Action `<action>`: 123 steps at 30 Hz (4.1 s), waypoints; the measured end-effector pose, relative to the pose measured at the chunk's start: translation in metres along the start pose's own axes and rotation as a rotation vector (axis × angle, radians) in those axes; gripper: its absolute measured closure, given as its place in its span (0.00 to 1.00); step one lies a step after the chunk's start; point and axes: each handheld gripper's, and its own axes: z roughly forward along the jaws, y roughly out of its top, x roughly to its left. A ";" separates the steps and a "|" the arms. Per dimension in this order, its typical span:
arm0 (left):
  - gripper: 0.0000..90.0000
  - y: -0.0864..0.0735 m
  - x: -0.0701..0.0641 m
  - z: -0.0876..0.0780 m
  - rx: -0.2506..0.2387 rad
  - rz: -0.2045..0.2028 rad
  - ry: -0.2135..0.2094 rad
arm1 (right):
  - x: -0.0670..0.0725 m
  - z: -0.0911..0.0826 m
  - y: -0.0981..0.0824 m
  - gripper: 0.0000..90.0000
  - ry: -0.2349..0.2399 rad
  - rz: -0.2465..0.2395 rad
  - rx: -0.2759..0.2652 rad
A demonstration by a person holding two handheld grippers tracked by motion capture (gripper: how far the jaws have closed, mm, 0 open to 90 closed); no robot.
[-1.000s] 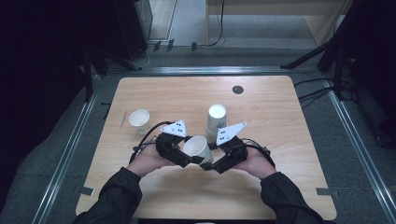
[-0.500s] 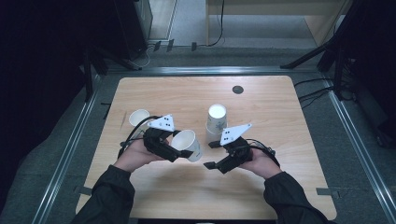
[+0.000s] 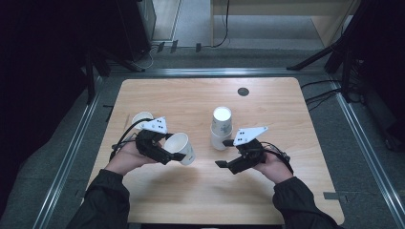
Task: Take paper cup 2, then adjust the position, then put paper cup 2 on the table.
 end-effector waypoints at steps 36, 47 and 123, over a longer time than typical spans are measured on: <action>0.27 -0.067 0.034 -0.043 0.046 -0.085 0.119 | -0.016 -0.021 -0.014 0.25 -0.114 0.051 0.019; 0.27 -0.083 0.045 -0.049 0.065 -0.112 0.162 | -0.017 -0.021 -0.015 0.25 -0.122 0.046 0.025; 0.13 -0.075 0.053 -0.086 0.064 -0.274 0.253 | -0.023 -0.017 -0.017 0.24 -0.122 0.047 0.038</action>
